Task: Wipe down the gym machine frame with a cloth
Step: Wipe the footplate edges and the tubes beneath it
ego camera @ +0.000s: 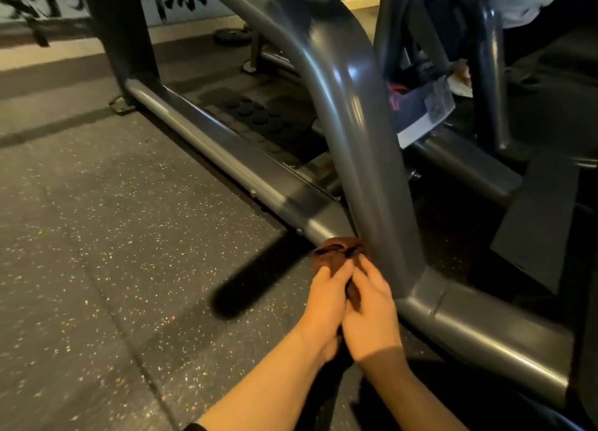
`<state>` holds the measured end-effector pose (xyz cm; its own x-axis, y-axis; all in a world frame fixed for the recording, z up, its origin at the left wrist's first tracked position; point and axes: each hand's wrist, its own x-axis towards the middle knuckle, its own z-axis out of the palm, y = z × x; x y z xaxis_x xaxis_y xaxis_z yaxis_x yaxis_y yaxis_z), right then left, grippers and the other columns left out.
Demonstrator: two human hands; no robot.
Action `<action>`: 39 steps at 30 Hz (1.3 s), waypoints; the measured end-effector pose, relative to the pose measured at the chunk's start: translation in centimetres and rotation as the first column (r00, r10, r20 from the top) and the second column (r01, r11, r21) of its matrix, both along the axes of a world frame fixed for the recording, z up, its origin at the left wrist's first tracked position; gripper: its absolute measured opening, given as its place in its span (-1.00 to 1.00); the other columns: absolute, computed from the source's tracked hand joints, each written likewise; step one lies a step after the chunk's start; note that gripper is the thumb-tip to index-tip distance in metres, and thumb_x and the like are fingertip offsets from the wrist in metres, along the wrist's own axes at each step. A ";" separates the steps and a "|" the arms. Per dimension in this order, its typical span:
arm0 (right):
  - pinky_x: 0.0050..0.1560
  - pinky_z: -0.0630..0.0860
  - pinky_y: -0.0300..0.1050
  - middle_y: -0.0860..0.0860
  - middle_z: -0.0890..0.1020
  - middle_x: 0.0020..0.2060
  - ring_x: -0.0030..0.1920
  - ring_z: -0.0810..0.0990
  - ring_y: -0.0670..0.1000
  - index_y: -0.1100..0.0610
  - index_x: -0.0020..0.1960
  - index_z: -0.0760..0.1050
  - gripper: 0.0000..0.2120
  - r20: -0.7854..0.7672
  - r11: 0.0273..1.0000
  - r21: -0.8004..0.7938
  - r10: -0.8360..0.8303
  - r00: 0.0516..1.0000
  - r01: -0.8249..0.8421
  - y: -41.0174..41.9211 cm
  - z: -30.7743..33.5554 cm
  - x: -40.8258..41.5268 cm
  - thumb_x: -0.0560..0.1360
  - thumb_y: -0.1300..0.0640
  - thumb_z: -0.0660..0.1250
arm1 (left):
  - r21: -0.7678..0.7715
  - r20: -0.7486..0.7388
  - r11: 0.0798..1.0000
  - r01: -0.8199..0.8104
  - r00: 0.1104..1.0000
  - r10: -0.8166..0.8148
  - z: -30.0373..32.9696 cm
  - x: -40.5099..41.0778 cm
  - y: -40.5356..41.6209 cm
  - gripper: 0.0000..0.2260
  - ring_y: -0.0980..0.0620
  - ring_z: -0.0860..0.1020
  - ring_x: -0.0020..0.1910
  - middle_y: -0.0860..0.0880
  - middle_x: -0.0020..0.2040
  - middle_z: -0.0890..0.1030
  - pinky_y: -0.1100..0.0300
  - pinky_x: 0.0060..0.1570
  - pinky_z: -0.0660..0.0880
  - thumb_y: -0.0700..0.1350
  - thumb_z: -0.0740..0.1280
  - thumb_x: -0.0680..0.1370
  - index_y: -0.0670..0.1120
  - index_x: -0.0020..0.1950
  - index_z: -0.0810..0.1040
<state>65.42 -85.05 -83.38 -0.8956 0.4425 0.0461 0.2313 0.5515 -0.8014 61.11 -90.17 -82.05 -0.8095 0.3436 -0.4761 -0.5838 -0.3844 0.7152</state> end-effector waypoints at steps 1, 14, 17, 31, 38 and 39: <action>0.52 0.13 -0.10 -0.17 0.27 0.38 0.49 0.19 -0.07 0.04 0.43 0.40 -0.49 -0.016 1.000 0.022 0.015 1.000 -0.015 -0.2 0.2 -0.3 0.51 0.31 0.30 | -0.046 0.000 0.996 -0.071 0.997 0.071 -0.6 -1.0 -0.5 -0.87 0.00 0.64 -0.11 -0.14 -0.05 0.67 0.27 -0.17 0.57 -0.27 0.22 0.61 -0.18 0.05 0.56; 0.54 -0.15 -0.10 0.17 -0.11 0.56 0.56 -0.13 0.14 0.25 0.56 -0.03 -0.20 -0.217 0.765 0.600 -0.125 0.968 0.233 1.1 -2.5 -4.7 0.46 0.37 0.33 | -0.649 -0.529 0.758 0.071 0.674 -0.516 -7.4 -9.7 3.4 -0.85 -0.19 0.48 0.21 -0.03 -0.02 0.57 0.04 0.29 0.39 -0.34 0.33 0.42 -0.16 -0.08 0.61; 0.50 0.04 0.08 0.20 -0.06 0.55 0.56 -0.12 0.12 0.25 0.55 -0.03 -0.13 -0.207 0.743 0.637 -0.089 0.974 0.204 1.6 -2.5 -4.4 0.40 0.36 0.41 | -0.648 -0.495 0.755 0.097 0.700 -0.515 -8.1 -8.6 3.8 -0.88 -0.30 0.53 0.10 -0.13 -0.13 0.58 0.07 0.04 0.47 -0.31 0.31 0.41 -0.11 -0.22 0.58; 0.49 0.21 -0.03 -0.05 0.37 0.42 0.43 0.34 -0.01 -0.10 0.40 0.33 -0.66 -0.224 0.954 -0.085 -0.300 0.927 0.288 3.1 -4.8 5.2 0.63 0.04 0.15 | -0.144 -0.228 0.928 0.344 0.901 -0.370 -4.7 4.1 2.6 -0.81 0.12 0.63 -0.03 -0.08 0.00 0.67 0.33 -0.03 0.51 -0.31 0.23 0.59 -0.15 0.09 0.60; 0.54 -0.14 -0.17 0.14 0.27 0.50 0.54 0.09 0.15 0.20 0.46 0.33 -0.46 -0.128 0.828 0.507 -0.202 0.971 0.239 9.2 -2.6 9.6 0.50 0.21 0.31 | -0.122 -0.180 0.885 0.449 0.867 -0.465 -1.5 7.8 8.3 -0.75 0.14 0.59 0.14 0.03 0.11 0.66 0.24 0.20 0.47 0.01 0.15 0.65 0.03 0.14 0.60; 0.52 -0.27 -0.17 0.14 0.17 0.54 0.56 -0.05 0.16 0.21 0.51 0.23 -0.37 0.013 0.787 0.603 -0.174 0.985 0.131 10.2 -3.2 10.4 0.48 0.16 0.30 | -0.224 -0.221 0.870 0.440 0.846 -0.485 -1.8 8.6 9.2 -0.78 0.11 0.55 0.20 0.03 0.16 0.62 0.15 0.30 0.42 0.06 0.18 0.63 0.09 0.12 0.60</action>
<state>75.80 -74.85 -86.57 -0.8290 0.4769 0.2921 0.3925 0.8682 -0.3035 69.74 -80.99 -83.80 -0.6772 0.6472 -0.3500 -0.4480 0.0147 0.8939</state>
